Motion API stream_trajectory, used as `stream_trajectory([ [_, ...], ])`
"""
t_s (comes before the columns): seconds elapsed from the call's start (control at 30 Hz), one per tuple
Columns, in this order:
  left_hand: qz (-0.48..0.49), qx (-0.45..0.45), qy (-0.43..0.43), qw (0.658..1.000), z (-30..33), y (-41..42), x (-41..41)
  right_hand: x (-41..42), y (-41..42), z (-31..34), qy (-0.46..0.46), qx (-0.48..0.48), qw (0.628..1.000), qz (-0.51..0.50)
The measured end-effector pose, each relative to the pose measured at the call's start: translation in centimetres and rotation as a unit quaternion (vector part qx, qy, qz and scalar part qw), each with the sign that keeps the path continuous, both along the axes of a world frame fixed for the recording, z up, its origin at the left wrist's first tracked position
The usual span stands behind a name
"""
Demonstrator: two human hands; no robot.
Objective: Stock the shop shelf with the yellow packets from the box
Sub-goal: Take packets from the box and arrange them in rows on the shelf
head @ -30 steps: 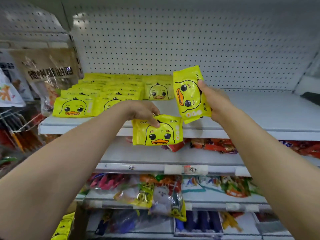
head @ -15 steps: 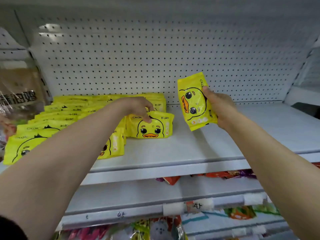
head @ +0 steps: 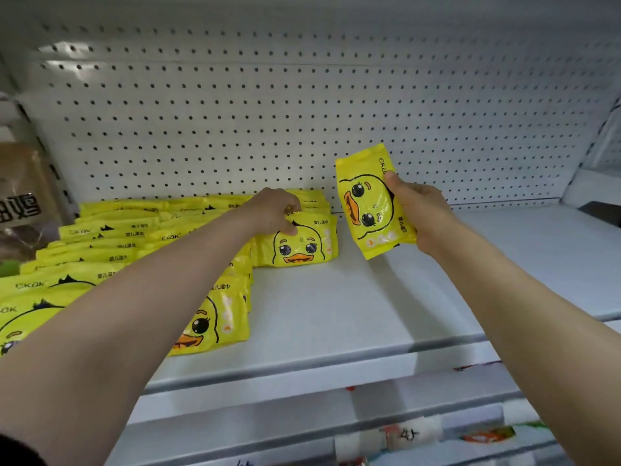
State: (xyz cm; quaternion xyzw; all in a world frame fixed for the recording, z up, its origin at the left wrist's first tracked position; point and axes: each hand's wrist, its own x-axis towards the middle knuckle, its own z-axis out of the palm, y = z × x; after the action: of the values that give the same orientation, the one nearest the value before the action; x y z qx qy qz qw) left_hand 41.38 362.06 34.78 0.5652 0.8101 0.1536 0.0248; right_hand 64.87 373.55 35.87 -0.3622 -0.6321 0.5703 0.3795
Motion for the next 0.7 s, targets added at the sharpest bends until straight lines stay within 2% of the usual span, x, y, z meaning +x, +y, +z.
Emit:
stream_trajectory([
  [0.1, -0.003, 0.027, -0.001, 1.0, -0.3, 0.0, -0.3, -0.5, 0.1, -0.2, -0.01, 0.005, 1.0, 0.0],
  [0.2, -0.002, 0.05, 0.045, 0.998, -0.6, -0.2, -0.4, -1.0, 0.4, -0.5, -0.03, 0.014, 0.999, 0.009],
  [0.33, -0.003, 0.069, 0.068, 0.995, -0.8, -0.4, -1.0, -1.5, 0.3, -0.3, -0.088, 0.053, 0.993, 0.061],
  [0.4, -0.029, 0.139, 0.004, 0.99, -0.3, -0.7, -1.0, -1.7, 0.0, 0.0, -0.133, 0.089, 0.982, 0.103],
  [0.5, -0.098, 0.252, -0.162, 0.949, 1.4, -2.0, 0.0, -2.0, -0.9, 0.4, -0.217, 0.165, 0.949, 0.16],
  [0.53, -0.129, 0.246, -0.208, 0.938, 1.8, -2.5, 0.4, -2.2, -1.2, 0.4, -0.241, 0.187, 0.936, 0.177],
  [0.6, -0.175, 0.179, -0.262, 0.932, 2.4, -3.4, 1.1, -2.8, -1.8, 0.4, -0.268, 0.211, 0.917, 0.208],
  [0.7, -0.19, 0.1, -0.243, 0.946, 1.7, -3.8, 1.6, -4.0, -2.4, 0.2, -0.286, 0.231, 0.903, 0.224],
])
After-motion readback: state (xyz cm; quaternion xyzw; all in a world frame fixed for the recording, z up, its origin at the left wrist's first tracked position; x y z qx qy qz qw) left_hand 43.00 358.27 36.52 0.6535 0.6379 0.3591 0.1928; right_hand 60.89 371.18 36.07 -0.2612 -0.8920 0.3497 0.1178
